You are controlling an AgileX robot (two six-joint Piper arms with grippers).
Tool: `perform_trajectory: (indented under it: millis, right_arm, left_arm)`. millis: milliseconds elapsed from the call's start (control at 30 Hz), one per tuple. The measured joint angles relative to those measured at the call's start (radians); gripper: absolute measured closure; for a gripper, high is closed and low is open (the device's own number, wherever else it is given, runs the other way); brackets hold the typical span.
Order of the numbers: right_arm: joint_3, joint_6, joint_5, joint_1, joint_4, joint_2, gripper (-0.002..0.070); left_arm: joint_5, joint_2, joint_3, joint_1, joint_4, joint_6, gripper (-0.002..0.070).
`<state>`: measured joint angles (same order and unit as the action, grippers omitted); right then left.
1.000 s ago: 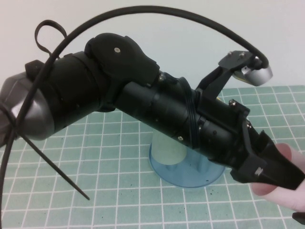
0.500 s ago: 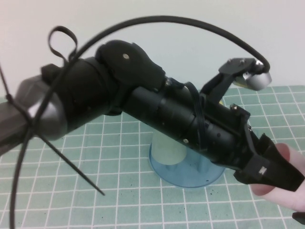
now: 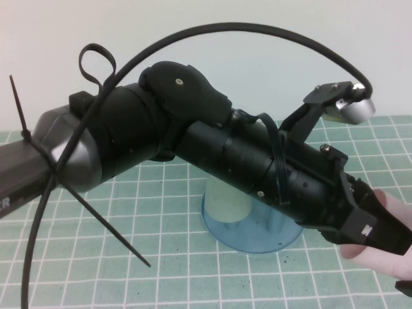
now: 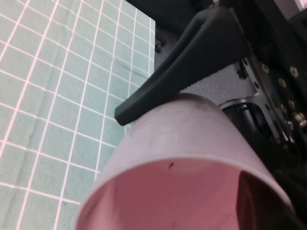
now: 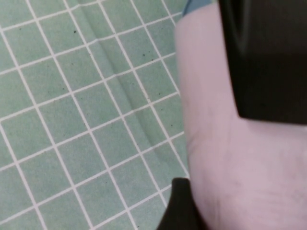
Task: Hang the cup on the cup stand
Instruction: Adjust the cup with two arms
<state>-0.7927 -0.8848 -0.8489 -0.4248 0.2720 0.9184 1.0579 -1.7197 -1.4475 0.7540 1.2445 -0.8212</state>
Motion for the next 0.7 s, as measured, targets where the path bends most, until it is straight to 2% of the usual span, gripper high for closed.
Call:
perform_trajectory:
  millis: [233, 433, 700]
  right_arm:
    - [0.0, 0.006, 0.007, 0.0, -0.01, 0.0, 0.0102]
    - [-0.002, 0.114, 0.011, 0.0, -0.055, 0.0, 0.0101]
    - [-0.008, 0.145, 0.002, -0.001, -0.099, -0.047, 0.01]
  left_arm:
    - [-0.007, -0.001, 0.0, 0.0, 0.038, -0.002, 0.0674]
    - [-0.007, -0.001, 0.0, 0.0, 0.081, -0.013, 0.0674]
    - [-0.007, -0.001, 0.0, 0.0, 0.122, -0.024, 0.0674]
